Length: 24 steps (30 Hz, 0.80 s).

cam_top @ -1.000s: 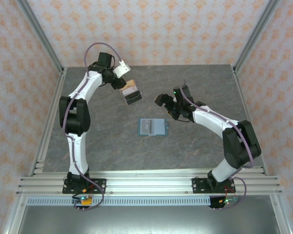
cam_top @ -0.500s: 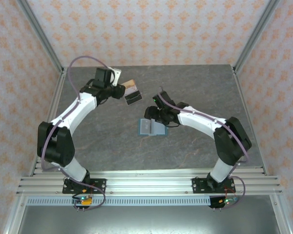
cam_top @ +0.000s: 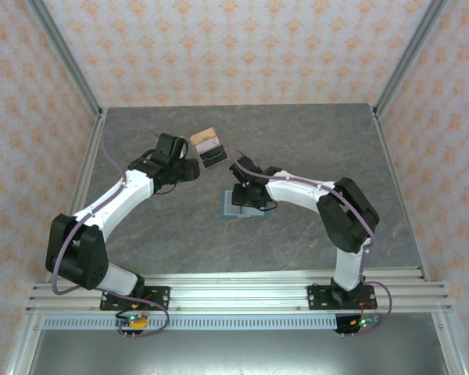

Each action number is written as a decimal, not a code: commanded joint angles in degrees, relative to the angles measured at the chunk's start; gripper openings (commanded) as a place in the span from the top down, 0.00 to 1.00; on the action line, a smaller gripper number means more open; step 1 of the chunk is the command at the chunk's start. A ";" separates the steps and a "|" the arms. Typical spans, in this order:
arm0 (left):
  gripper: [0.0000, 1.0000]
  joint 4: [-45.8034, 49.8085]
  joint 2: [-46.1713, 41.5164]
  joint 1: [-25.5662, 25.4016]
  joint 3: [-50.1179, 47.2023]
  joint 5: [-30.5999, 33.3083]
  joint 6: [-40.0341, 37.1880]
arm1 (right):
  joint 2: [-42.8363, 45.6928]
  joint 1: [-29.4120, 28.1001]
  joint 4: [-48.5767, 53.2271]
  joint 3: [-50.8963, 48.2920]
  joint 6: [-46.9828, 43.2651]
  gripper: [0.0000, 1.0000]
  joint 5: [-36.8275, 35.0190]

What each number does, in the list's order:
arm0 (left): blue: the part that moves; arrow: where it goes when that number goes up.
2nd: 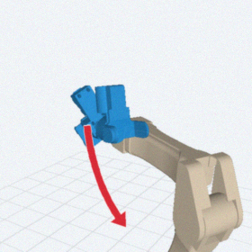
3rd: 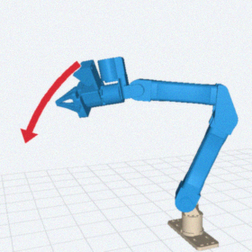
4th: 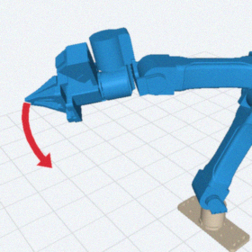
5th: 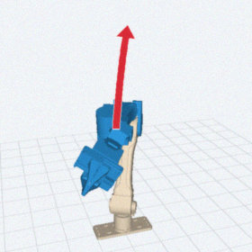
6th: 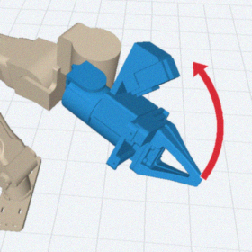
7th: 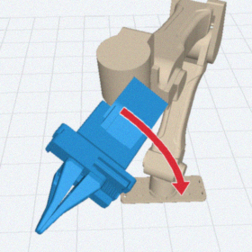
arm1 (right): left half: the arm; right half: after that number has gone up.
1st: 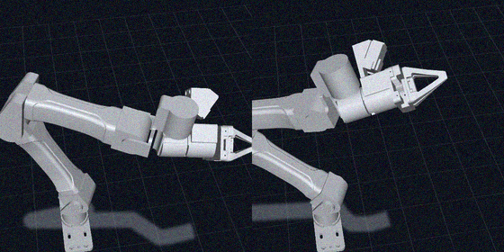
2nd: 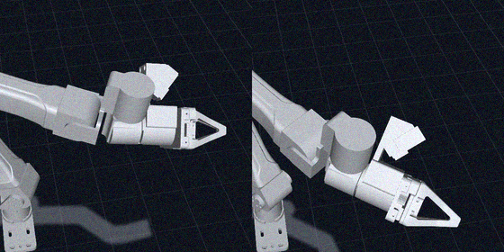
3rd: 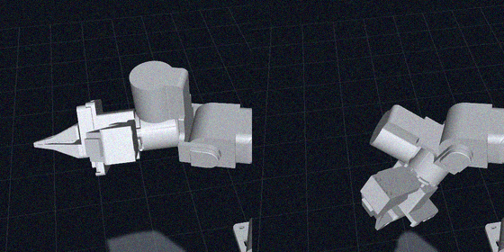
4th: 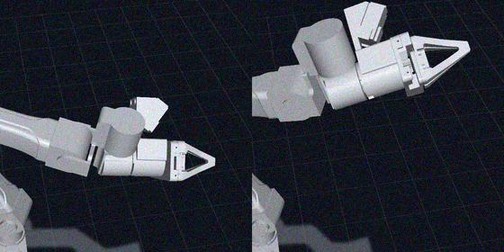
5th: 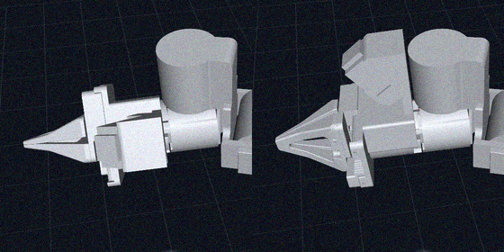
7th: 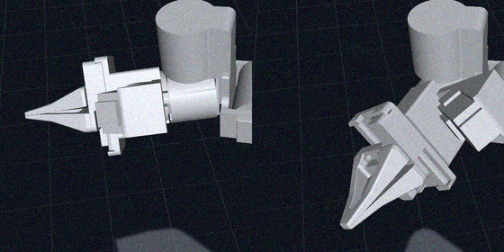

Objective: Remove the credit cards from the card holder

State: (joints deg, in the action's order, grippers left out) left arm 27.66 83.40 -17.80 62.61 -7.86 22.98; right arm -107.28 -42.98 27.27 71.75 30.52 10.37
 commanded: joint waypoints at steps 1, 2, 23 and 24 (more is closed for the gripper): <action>0.49 4.88 0.29 -0.12 0.23 1.35 3.50 | -1.72 -0.61 4.12 1.97 -2.03 0.56 -4.15; 0.48 5.10 0.52 -0.12 0.16 1.38 4.29 | -2.02 -0.61 4.55 2.13 -2.21 0.56 -4.50; 0.52 0.72 7.33 -5.02 0.35 -15.27 14.29 | -4.79 -0.61 5.60 0.11 -2.36 0.69 -7.13; 0.54 -0.34 7.89 -5.86 0.10 -16.45 14.89 | -4.61 -0.61 5.42 -0.11 -2.31 0.69 -7.01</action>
State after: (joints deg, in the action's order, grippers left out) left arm 30.33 89.78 -22.04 62.85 -19.40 35.73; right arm -110.54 -43.38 31.48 73.41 28.01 5.34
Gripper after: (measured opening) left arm 0.471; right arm 0.314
